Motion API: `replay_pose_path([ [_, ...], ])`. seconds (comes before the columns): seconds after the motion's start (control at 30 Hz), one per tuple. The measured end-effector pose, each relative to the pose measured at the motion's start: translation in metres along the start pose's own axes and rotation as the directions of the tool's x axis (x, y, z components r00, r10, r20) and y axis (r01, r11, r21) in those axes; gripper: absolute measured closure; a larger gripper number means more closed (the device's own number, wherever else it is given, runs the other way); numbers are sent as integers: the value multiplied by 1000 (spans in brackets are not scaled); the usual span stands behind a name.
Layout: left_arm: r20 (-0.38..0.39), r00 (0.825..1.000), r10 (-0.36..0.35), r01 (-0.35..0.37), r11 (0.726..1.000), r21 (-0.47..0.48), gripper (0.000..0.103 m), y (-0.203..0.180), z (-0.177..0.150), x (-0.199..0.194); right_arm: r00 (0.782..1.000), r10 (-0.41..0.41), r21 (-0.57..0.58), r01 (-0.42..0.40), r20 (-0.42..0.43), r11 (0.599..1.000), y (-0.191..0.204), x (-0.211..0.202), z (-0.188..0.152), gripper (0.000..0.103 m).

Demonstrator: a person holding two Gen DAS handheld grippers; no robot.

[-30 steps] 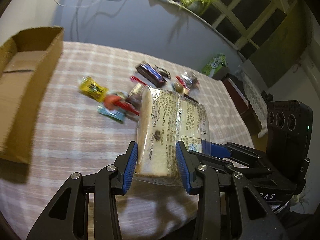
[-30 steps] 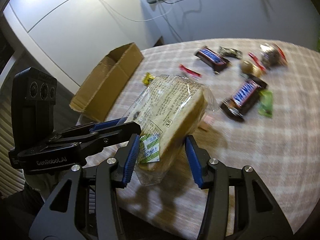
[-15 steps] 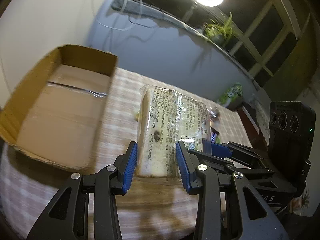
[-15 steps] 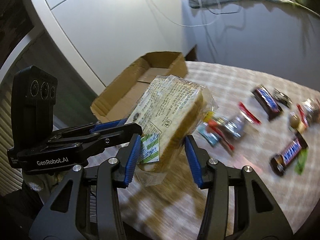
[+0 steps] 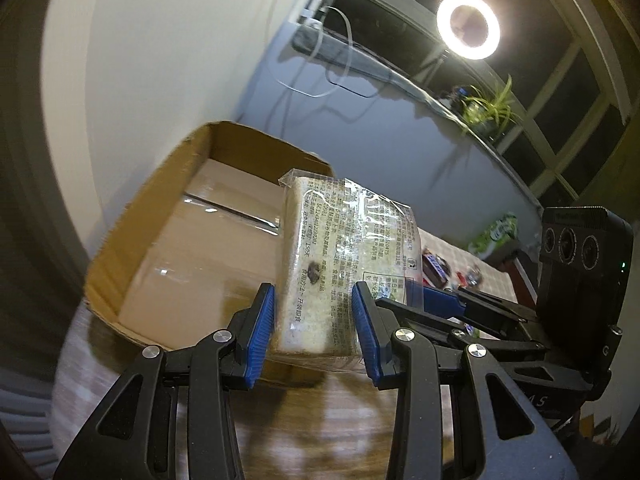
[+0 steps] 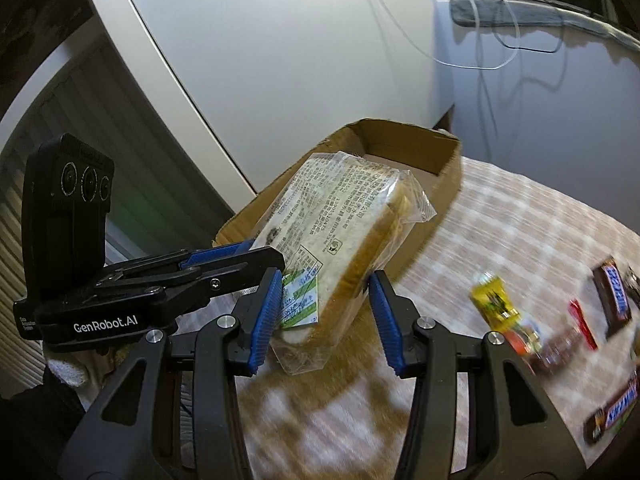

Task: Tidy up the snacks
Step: 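Carry the bread loaf with the left tool into the cardboard box and release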

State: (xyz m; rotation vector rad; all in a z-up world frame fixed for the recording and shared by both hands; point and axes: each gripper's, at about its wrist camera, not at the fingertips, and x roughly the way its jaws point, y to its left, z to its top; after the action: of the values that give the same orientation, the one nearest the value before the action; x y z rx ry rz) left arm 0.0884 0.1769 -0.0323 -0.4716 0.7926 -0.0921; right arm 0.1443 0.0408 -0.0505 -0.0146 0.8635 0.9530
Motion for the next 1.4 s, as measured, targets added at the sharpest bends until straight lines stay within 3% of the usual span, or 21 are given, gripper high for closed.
replay_pose_path([
  [0.4,-4,999,54,-54,997,-48,67,31,5,8,998,26,-25,-27,-51,999,8,43,15,55],
  [0.63,3,996,84,-84,995,-53,67,33,4,9,999,-6,-56,4,-46,998,13,54,17,53],
  [0.77,16,995,101,-101,994,-39,67,31,3,7,1000,-16,-54,15,-25,998,13,48,16,38],
  [0.97,46,991,129,-128,992,-19,67,26,1,0,999,-44,-96,43,-4,994,17,39,15,35],
  [1.03,52,989,139,-138,990,-15,67,25,-1,-2,998,-56,-89,57,3,994,16,32,13,29],
  [1.2,62,985,162,-164,986,25,55,13,-13,-5,994,-104,-85,107,42,991,9,9,5,24],
  [1.4,72,985,156,-162,983,86,51,-12,-22,-6,986,-154,-49,157,62,986,-12,-21,-12,24],
])
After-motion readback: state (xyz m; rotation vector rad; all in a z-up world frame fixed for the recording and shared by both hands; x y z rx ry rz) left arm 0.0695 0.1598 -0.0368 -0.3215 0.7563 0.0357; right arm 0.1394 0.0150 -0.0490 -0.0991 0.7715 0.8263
